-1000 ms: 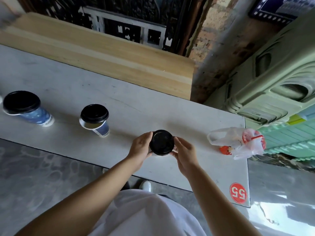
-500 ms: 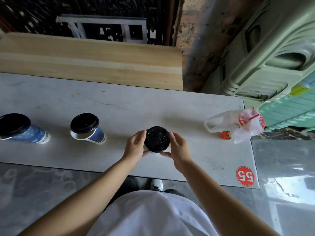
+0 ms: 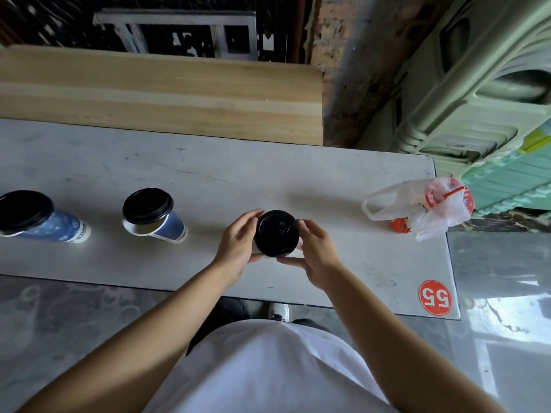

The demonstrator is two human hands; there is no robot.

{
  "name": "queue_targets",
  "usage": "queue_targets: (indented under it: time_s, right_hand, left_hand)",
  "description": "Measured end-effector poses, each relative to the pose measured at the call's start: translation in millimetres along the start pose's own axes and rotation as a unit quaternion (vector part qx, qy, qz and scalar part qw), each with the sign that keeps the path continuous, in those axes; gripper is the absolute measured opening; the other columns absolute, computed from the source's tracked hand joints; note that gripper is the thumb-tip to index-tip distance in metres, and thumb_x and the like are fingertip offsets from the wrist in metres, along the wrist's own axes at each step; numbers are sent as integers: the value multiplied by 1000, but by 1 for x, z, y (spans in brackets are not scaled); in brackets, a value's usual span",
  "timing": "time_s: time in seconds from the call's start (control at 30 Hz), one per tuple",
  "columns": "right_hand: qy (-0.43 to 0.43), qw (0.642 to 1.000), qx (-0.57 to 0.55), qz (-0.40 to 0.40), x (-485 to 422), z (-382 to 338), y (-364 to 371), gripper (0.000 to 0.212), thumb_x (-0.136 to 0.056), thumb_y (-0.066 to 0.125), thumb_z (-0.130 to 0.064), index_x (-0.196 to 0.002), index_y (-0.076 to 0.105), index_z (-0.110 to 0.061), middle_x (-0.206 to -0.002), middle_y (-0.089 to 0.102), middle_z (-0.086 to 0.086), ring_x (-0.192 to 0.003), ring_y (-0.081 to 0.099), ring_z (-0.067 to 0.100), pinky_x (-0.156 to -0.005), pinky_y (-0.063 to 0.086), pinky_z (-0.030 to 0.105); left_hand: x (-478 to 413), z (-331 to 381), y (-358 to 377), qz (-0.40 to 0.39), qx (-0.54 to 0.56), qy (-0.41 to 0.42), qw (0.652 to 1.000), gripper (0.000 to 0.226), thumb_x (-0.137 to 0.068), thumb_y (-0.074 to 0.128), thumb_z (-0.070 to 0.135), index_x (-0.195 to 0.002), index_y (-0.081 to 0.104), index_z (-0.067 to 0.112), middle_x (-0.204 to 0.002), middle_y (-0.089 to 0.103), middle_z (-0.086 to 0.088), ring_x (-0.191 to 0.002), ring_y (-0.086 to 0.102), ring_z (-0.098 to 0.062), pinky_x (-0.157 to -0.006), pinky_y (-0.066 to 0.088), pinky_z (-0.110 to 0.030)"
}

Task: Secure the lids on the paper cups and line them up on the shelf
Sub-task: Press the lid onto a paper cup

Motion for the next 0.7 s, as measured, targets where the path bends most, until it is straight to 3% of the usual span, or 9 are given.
queue_targets:
  time_s: [0.1, 0.2, 0.3, 0.47, 0.7]
  right_hand:
    - [8, 998, -51, -20, 2, 3, -4, 25, -103, 55, -25, -117, 69, -10, -128, 65, 9, -121, 57, 32, -77, 62, 41]
    - [-25, 997, -67, -9, 2, 7, -10, 24, -103, 55, -22, -117, 72, -13, -130, 65, 15, -130, 53, 36, -82, 57, 33]
    - [-52, 997, -47, -10, 5, 8, -11, 27, -104, 52, -23, -120, 72, -13, -127, 68, 16, -125, 57, 32, -90, 55, 36]
    - [-31, 999, -22, 3, 9, 8, -6, 33, -106, 46, -34, -118, 71, -18, -121, 69, 8, -112, 63, 22, -82, 62, 46]
    - [-77, 996, 50, 17, 6, -4, 5, 33, -107, 43, -34, -118, 68, -16, -116, 69, 8, -113, 65, 25, -77, 63, 51]
  left_hand:
    - [2, 3, 1, 3, 15, -10, 1000, 28, -106, 44, 22, -116, 69, 30, -122, 65, 6, -113, 59, -10, -80, 62, -52]
    - [5, -4, 0, 14, 30, -28, 999, 22, -103, 49, 21, -114, 68, 24, -122, 67, -1, -116, 62, -17, -81, 61, -54]
    - [7, -9, -2, 43, 24, -34, 998, 16, -102, 53, 23, -105, 67, 16, -113, 67, -7, -110, 64, -22, -75, 63, -50]
    - [6, -5, -7, 72, -36, -37, 996, 28, -98, 60, 37, -103, 65, 10, -102, 63, -4, -94, 63, -15, -69, 64, -48]
    - [-2, -2, -14, 55, -70, -28, 996, 32, -100, 54, 41, -105, 64, 12, -108, 64, -6, -102, 64, -21, -63, 64, -44]
Point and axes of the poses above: each hand's wrist, its own x-axis away from the middle knuckle, its own y-axis out of the palm, z = x × y, the point moved 9 cm from there along -x, towards the middle knuckle
